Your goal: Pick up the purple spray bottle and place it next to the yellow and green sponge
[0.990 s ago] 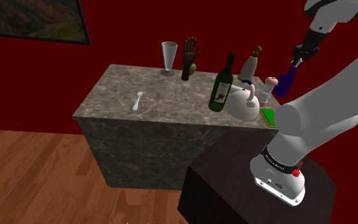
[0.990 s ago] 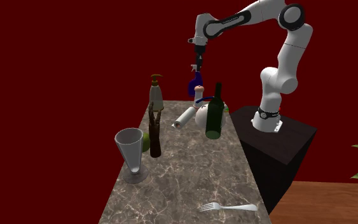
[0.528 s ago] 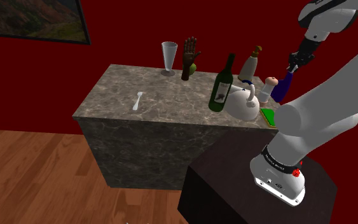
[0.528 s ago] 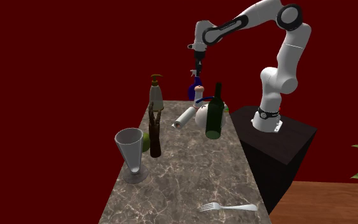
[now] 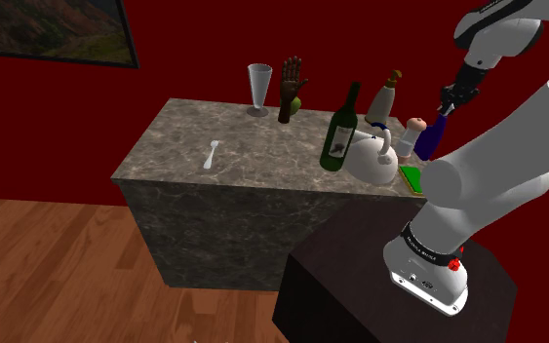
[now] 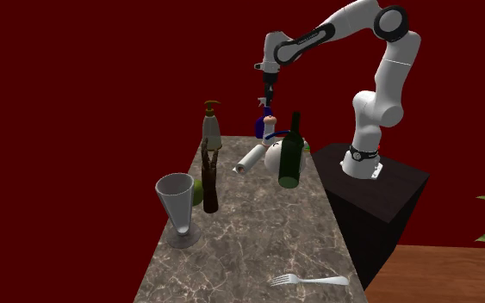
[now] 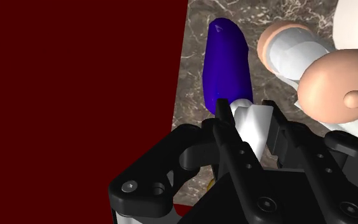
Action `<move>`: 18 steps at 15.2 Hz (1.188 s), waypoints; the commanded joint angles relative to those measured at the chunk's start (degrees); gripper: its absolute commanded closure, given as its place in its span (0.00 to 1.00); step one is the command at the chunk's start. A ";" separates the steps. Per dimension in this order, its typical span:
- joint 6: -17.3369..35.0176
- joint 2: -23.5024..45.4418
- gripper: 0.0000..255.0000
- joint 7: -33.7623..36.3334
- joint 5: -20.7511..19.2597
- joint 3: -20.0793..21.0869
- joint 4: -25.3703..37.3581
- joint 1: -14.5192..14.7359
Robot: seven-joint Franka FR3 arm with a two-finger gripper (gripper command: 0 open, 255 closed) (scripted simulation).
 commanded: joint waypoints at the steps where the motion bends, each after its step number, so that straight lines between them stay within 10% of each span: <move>1: 0.00 0.16 1.00 0.00 0.07 -0.22 -0.13 -0.17; 2: -0.01 0.41 0.00 -0.16 0.23 -0.30 0.10 -0.15; 18: -7.48 -2.81 0.00 1.12 -1.23 1.03 4.73 -0.43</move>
